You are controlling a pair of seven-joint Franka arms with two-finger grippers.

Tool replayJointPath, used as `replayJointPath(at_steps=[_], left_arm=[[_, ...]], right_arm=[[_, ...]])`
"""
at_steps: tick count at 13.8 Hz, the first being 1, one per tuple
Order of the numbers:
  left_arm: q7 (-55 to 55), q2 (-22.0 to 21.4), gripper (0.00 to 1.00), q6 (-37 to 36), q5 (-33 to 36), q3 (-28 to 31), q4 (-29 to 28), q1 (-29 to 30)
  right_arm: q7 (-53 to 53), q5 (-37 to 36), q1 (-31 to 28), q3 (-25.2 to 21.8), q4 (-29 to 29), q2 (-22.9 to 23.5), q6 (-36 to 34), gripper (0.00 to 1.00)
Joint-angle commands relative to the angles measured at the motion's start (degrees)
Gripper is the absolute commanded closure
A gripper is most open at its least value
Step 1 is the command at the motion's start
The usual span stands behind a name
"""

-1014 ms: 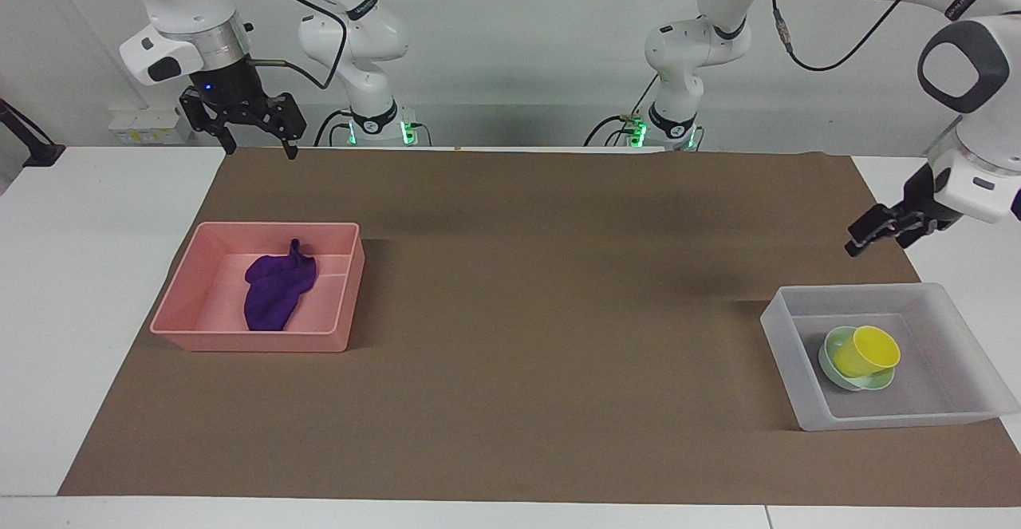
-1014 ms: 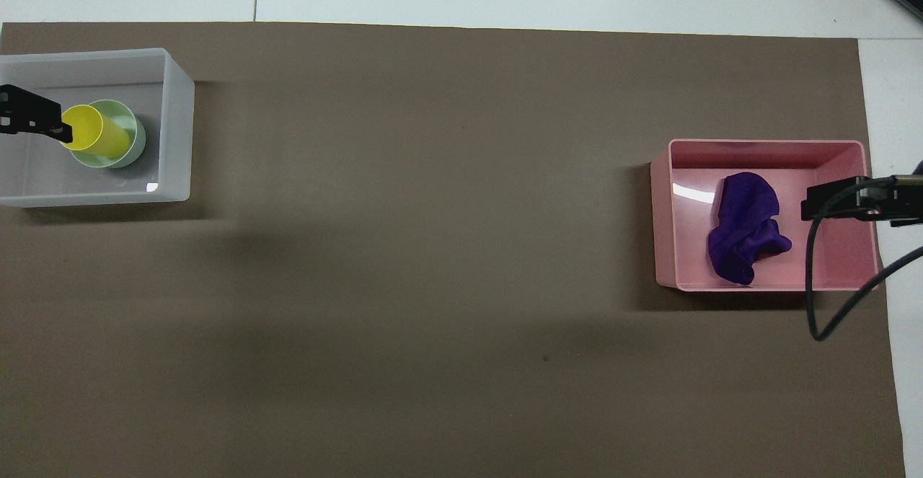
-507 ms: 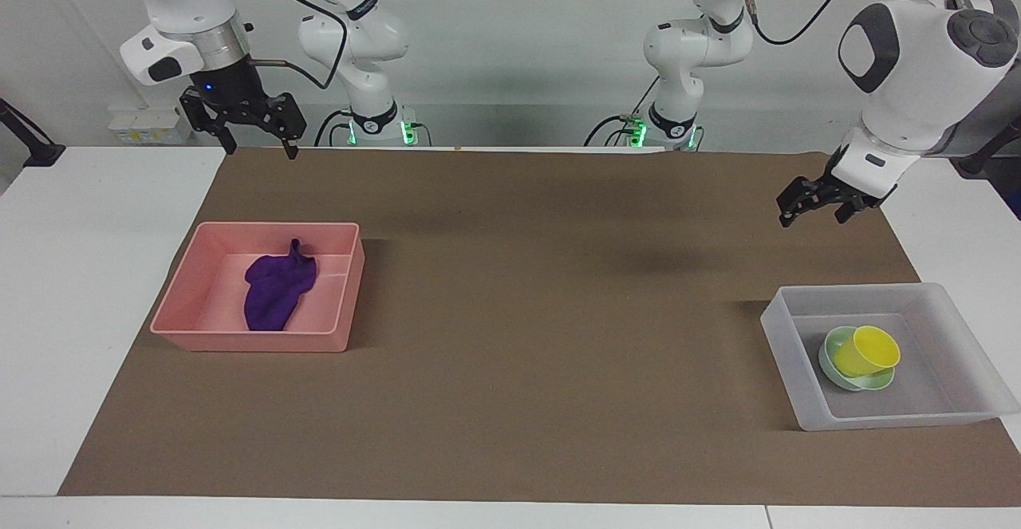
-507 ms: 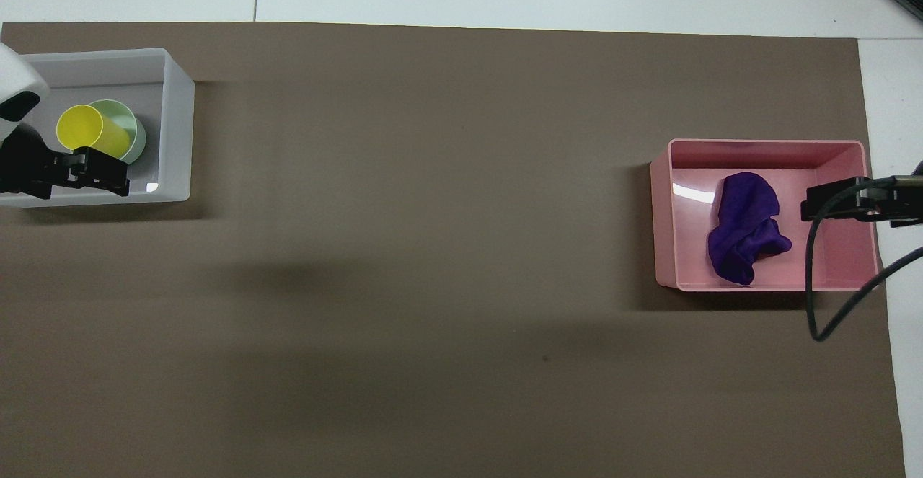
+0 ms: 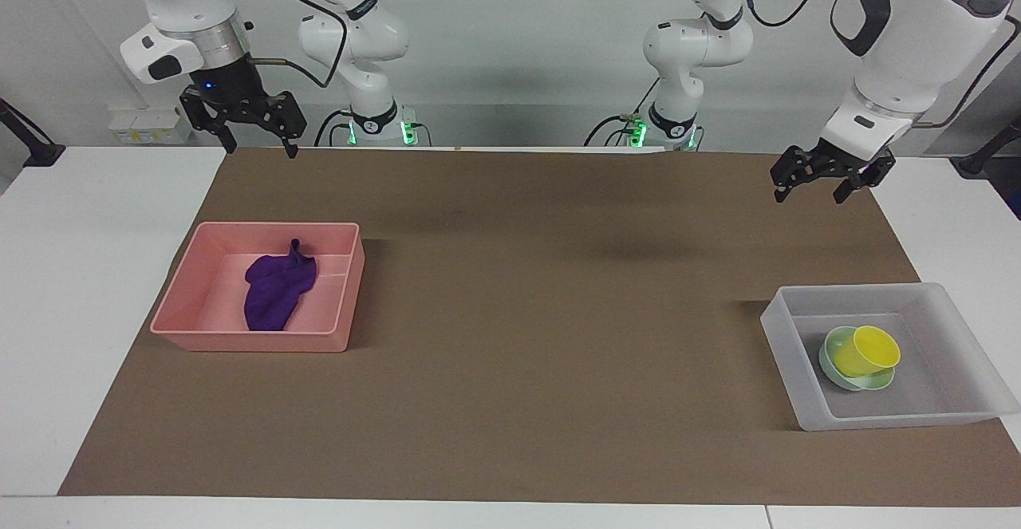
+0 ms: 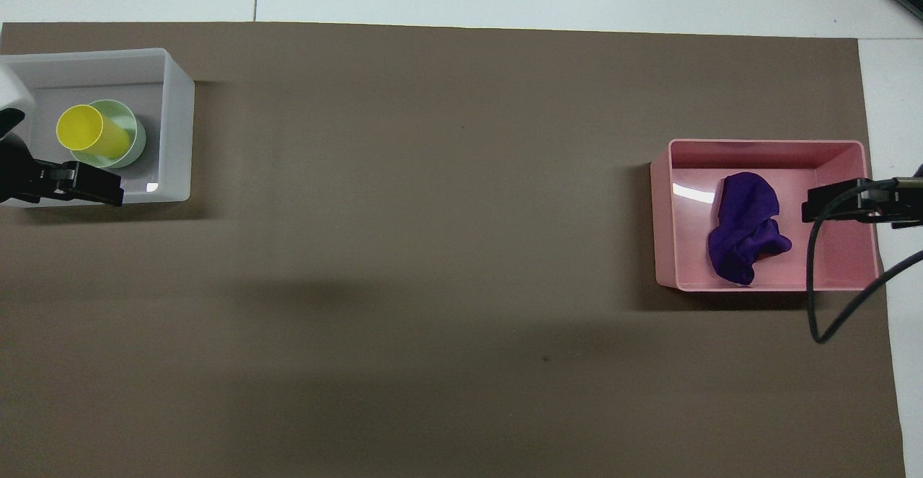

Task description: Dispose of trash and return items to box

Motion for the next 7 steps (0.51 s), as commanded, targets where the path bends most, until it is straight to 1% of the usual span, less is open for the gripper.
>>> replayJointPath(at_steps=[1,4,7], left_arm=[[0.5,-0.6,0.00,-0.8,0.6,0.8,-0.1,-0.8],[0.5,-0.6,0.00,-4.7,0.4,0.9,1.4,-0.6],[0.3,-0.6,0.00,-5.1,0.4,0.8,2.7,-0.3]], right_arm=[[-1.8,1.0,-0.9,0.3,-1.3,-1.3,-0.7,0.00],[-1.8,1.0,-0.9,0.3,-1.3,-1.3,-0.8,0.00],[-1.8,1.0,-0.9,0.3,-1.3,-1.3,-0.7,0.00]])
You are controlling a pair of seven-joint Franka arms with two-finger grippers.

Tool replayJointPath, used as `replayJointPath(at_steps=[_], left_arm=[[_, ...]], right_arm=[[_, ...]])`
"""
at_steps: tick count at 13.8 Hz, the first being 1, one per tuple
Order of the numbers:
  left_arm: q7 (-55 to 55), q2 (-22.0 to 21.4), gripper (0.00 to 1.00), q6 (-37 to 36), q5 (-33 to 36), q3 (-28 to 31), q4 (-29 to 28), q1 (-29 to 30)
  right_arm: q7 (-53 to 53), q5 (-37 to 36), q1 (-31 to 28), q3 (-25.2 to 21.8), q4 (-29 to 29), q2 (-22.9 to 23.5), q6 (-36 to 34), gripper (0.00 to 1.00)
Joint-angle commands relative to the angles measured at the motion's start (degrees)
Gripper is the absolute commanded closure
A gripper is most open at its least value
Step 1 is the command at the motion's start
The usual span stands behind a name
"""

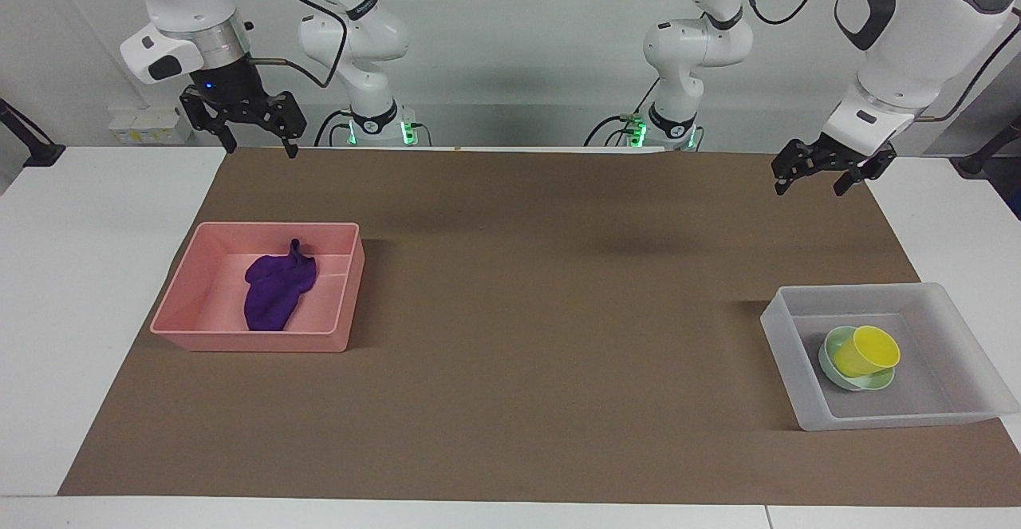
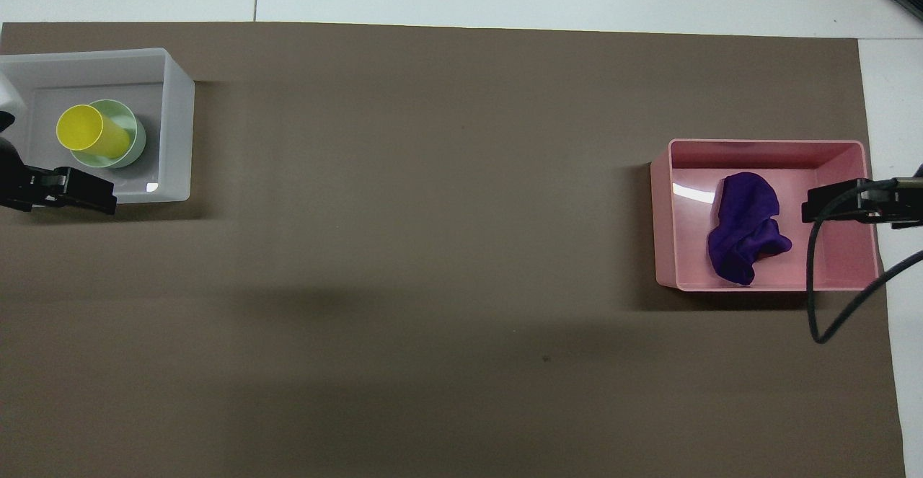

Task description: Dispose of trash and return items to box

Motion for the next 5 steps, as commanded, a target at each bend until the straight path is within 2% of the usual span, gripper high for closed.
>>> replayJointPath(at_steps=[1,5], left_arm=[[0.3,-0.4,0.00,-1.8,0.4,0.4,1.4,-0.3],[0.0,-0.4,0.00,-2.4,0.4,0.3,1.4,-0.2]], right_arm=[[-1.8,1.0,-0.9,0.3,-1.3,-1.3,-0.6,0.00],[-1.8,1.0,-0.9,0.3,-1.3,-1.3,-0.6,0.00]])
